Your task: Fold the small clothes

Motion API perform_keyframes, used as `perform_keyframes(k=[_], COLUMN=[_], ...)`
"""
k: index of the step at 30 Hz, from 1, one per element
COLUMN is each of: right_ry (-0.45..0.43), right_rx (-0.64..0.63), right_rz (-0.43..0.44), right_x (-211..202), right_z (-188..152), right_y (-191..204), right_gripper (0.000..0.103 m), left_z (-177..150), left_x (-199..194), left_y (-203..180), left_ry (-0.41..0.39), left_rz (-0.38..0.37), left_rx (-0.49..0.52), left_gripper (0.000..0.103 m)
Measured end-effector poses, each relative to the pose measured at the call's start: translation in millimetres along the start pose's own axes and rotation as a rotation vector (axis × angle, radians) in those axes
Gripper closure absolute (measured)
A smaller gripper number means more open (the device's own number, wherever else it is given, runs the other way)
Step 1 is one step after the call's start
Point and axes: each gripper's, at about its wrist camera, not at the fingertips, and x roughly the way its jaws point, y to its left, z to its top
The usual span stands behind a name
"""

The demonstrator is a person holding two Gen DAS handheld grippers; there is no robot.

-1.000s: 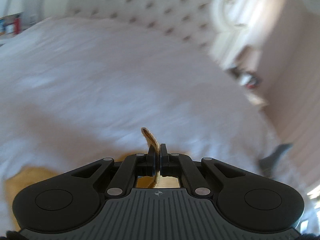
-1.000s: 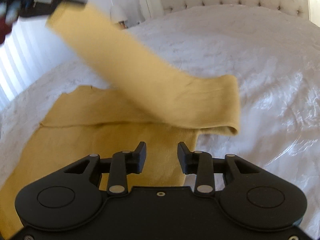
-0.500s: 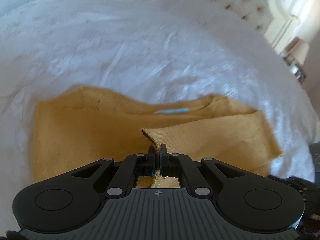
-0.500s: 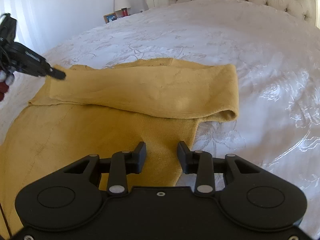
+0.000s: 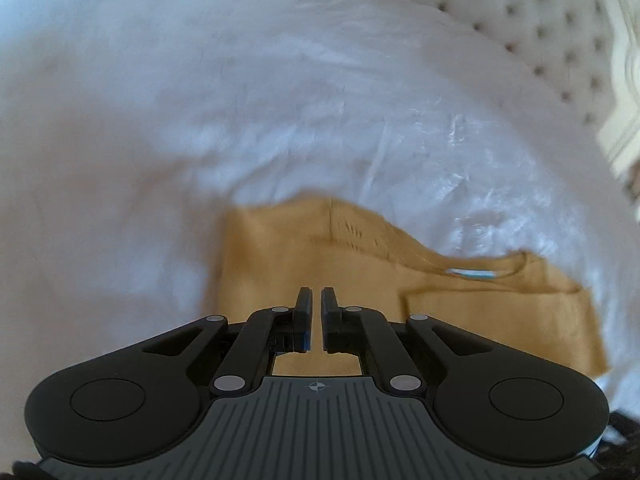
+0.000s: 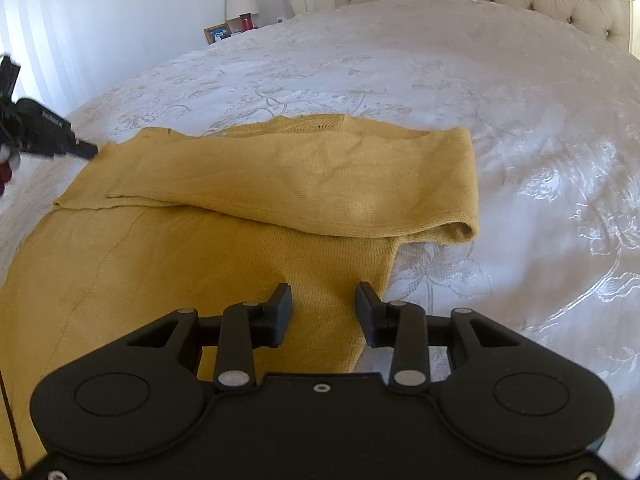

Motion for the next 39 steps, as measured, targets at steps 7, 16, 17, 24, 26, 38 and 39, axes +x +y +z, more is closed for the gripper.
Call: perform_keyframes(k=[7, 16, 17, 24, 26, 38, 39], right_ry=[0.0, 0.001, 0.001, -0.002, 0.0, 0.0, 0.0], right_rx=[-0.009, -0.009, -0.009, -0.011, -0.011, -0.018, -0.019], right_rz=[-0.005, 0.0, 0.001, 0.004, 0.005, -0.005, -0.005], right_x=[0, 0, 0, 0, -1, 1, 1], right_z=[0, 0, 0, 0, 0, 1, 1], right_y=[2, 2, 2, 2, 2, 4, 4], right_gripper=[0.054, 0.054, 0.054, 0.053, 0.053, 0.052, 0.052], left_z=[-25, -40, -40, -38, -31, -33, -35], left_x=[3, 44, 45, 9, -20, -11, -7], left_y=[-35, -64, -67, -96, -99, -15, -13], left_ry=[-0.009, 0.067, 0.069, -0.014, -0.091, -0.072, -0.075], left_rz=[-0.178, -0.165, -0.164, -0.207, -0.253, -0.015, 0.019], left_rx=[0.002, -0.01, -0.016, 0.038, 0.044, 0.002, 0.014], left_gripper=[0.045, 0.045, 0.048, 0.095, 0.095, 0.094, 0.094])
